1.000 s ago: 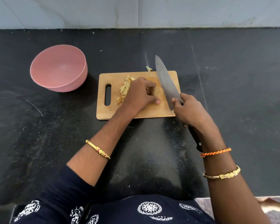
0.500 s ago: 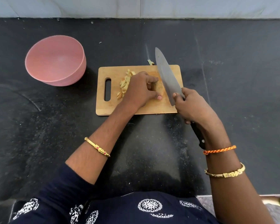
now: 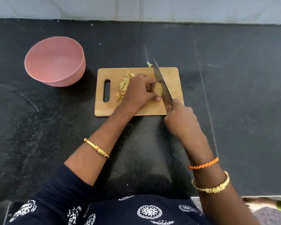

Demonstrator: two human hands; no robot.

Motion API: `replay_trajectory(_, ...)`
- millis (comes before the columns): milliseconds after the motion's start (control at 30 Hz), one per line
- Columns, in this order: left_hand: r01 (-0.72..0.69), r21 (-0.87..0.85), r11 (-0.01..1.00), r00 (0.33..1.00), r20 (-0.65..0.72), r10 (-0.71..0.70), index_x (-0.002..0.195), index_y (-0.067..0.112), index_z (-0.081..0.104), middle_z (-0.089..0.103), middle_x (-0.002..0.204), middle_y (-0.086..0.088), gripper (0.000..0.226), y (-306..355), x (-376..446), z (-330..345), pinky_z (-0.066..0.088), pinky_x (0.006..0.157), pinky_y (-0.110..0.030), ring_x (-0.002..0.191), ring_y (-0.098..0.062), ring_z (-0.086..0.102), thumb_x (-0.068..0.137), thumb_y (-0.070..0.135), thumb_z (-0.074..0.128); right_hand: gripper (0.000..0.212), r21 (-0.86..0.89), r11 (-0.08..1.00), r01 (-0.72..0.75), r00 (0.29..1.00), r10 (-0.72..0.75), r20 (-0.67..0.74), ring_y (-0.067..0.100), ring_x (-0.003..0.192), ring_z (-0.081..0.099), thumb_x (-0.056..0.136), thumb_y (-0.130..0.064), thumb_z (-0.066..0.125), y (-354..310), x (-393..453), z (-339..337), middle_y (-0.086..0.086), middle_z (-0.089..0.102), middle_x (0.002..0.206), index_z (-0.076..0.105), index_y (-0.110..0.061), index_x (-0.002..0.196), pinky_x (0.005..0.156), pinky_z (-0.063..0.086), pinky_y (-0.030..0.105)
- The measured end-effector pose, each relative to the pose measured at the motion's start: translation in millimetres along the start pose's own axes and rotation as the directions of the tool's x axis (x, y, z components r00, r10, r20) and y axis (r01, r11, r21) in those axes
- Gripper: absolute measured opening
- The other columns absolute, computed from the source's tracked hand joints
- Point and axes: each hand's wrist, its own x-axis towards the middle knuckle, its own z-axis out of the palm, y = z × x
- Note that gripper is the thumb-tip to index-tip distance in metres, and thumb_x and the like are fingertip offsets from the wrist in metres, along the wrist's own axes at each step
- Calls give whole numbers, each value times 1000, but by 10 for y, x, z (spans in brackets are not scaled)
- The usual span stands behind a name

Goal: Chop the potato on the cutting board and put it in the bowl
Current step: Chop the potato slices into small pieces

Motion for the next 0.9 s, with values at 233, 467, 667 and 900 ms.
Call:
replay_trajectory(233, 17, -2, 1000, 1000, 8, -17, 117, 7, 64, 57, 92, 0, 65, -12, -13, 19, 41, 68, -14, 78, -11, 53, 57, 17, 88, 22, 99, 995, 22, 999, -18, -39, 34, 76, 53, 99, -32, 37, 276, -286, 37, 12, 53, 82, 40, -17, 84, 68, 44, 37)
replay_trajectory(467, 35, -34, 999, 999, -3, -35, 117, 6, 63, 61, 96, -1, 68, -20, -11, 18, 47, 76, -20, 81, -11, 55, 55, 19, 88, 27, 252, 964, 85, 992, -59, -111, 24, 60, 49, 98, -31, 40, 169, -8, -319, 10, 56, 77, 49, -10, 83, 58, 44, 32)
replay_trajectory(667, 47, -53, 997, 999, -13, -48, 117, 5, 64, 61, 94, 0, 68, -4, -11, 7, 46, 74, -18, 81, -11, 55, 54, 19, 89, 22, 228, 971, 67, 998, -69, 1, 26, 75, 53, 99, -30, 40, 115, 142, -216, 10, 57, 92, 52, -12, 97, 69, 49, 38)
replay_trajectory(900, 40, -63, 997, 999, -8, -41, 116, 5, 64, 60, 90, 1, 68, -13, -14, 4, 52, 80, -27, 83, -16, 58, 54, 17, 89, 20, 205, 976, 71, 997, -70, -11, 26, 74, 53, 99, -29, 40, 89, 164, -202, 9, 55, 90, 48, -13, 91, 67, 48, 36)
